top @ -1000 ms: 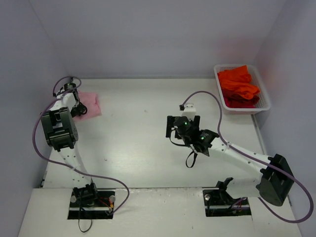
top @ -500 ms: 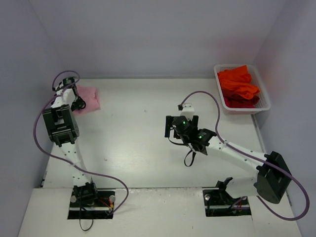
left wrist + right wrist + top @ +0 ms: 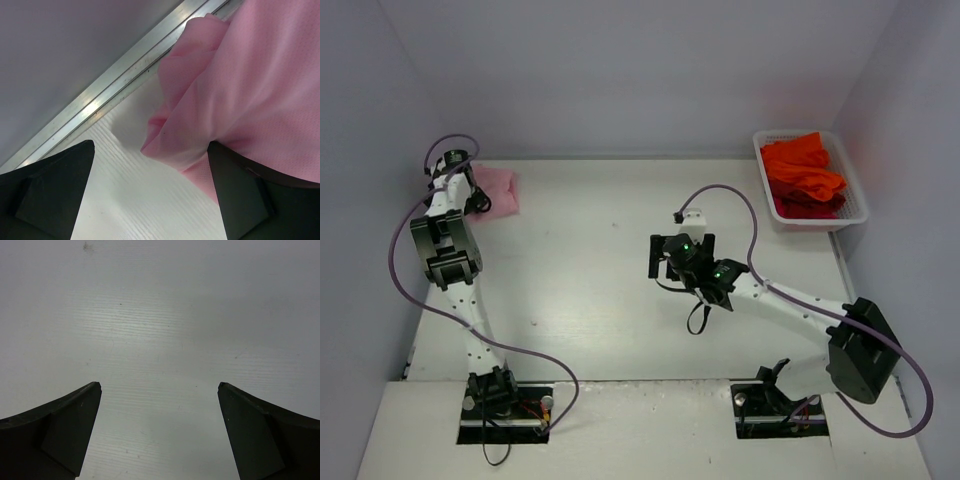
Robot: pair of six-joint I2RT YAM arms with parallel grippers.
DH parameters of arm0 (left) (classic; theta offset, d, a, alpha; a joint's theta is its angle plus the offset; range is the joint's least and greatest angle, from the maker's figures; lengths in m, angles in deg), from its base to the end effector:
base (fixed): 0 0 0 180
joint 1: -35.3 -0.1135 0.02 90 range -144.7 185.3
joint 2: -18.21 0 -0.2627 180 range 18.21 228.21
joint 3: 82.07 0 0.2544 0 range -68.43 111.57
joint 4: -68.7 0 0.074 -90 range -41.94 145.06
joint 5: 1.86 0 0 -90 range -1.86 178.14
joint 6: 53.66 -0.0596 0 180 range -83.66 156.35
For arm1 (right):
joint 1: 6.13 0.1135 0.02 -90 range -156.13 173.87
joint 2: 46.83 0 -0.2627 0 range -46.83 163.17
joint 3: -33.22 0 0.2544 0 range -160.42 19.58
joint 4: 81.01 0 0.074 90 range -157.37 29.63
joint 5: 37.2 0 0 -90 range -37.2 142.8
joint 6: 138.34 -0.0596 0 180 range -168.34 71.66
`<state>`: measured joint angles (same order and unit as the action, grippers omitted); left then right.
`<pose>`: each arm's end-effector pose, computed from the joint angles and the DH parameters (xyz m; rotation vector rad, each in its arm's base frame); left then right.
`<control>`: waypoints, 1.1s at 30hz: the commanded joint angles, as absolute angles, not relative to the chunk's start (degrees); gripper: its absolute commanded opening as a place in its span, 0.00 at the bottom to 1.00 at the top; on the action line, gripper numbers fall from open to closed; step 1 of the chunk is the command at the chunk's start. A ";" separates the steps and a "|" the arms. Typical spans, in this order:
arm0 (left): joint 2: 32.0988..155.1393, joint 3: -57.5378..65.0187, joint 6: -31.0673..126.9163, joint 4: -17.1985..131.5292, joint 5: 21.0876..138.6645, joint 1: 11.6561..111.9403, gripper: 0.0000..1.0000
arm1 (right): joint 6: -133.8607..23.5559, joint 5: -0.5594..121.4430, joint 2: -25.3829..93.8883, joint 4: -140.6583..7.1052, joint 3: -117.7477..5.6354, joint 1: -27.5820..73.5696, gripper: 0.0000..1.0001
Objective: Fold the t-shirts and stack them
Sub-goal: Neatly place the folded tshirt to the corner
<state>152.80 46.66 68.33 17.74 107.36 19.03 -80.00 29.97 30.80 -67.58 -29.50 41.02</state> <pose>0.5021 0.1670 0.1656 -1.1404 2.2365 0.3184 0.2366 0.2211 0.2434 -0.0313 2.0536 0.4544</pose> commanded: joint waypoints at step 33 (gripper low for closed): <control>143.20 48.82 67.10 16.74 105.28 23.61 0.94 | -81.47 29.60 28.06 -71.94 -30.26 41.06 1.00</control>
